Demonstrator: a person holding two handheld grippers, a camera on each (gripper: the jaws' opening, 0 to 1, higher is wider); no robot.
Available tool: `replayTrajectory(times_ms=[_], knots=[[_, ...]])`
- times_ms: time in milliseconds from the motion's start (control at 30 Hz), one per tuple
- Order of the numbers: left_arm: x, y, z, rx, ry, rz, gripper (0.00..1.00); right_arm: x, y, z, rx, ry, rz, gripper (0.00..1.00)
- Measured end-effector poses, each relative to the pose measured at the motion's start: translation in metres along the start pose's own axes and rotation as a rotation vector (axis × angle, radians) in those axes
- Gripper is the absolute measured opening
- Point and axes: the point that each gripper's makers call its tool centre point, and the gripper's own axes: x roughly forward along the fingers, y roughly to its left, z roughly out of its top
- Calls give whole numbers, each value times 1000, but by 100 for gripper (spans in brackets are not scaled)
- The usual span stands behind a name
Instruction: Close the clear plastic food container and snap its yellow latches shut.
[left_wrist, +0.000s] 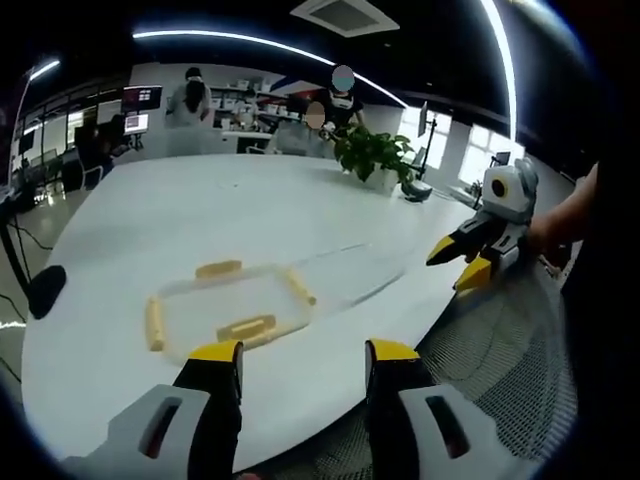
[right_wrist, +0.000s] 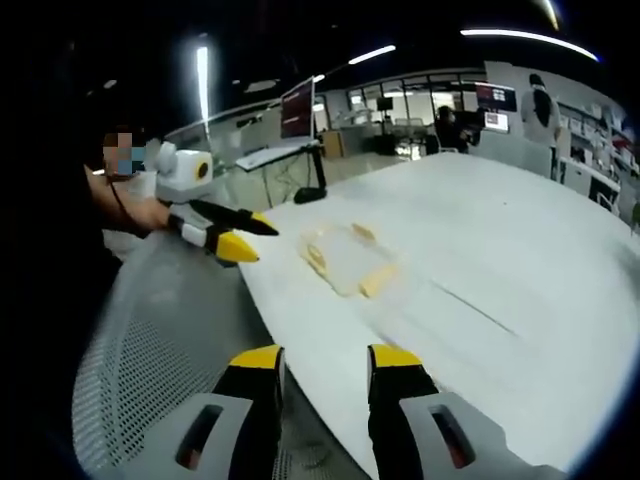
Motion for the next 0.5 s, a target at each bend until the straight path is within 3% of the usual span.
replayTrajectory(times_ms=[300,500], knots=[[7,7,2,-19,24,-21,47,7,-2,22,14,-43,5,31],[8,9,7,36,42,-43,47,19,-1,29,16,-43,24,35]])
